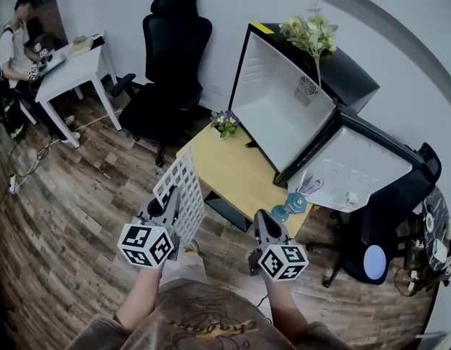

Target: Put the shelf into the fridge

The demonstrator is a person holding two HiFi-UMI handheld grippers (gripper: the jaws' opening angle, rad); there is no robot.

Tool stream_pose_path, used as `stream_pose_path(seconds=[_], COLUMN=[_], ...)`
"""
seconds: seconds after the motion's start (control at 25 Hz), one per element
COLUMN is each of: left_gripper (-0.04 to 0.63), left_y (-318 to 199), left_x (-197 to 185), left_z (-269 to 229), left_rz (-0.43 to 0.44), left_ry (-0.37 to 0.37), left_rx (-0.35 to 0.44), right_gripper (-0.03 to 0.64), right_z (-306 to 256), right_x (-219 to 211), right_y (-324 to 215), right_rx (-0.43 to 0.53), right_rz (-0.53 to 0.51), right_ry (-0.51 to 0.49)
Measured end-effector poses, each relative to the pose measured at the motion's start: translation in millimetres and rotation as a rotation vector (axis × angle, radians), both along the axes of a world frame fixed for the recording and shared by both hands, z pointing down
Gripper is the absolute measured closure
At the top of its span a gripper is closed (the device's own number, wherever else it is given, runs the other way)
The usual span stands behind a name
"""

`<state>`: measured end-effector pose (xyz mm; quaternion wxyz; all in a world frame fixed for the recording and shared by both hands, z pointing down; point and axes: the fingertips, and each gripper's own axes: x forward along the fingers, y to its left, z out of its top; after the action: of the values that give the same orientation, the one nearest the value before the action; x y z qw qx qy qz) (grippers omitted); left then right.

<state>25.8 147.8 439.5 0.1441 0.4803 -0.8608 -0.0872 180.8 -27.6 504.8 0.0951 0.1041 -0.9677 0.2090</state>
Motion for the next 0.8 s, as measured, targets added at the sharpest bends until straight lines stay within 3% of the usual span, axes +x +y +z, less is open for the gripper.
stream_pose_path(seconds=[0.44, 0.8], left_gripper=[0.548, 0.548], left_y=[-20, -41], left_x=[-78, -112], left_z=[-5, 1], left_rz=[0.072, 0.141], left_ry=[0.012, 0.027], left_rx=[-0.002, 0.007], right_gripper=[0.621, 0.621], right_z=[-8, -7], right_x=[-67, -98], right_y=[-10, -15], right_rx=[0.006, 0.018], right_rz=[0.065, 0.110], right_ry=[0.013, 0.028])
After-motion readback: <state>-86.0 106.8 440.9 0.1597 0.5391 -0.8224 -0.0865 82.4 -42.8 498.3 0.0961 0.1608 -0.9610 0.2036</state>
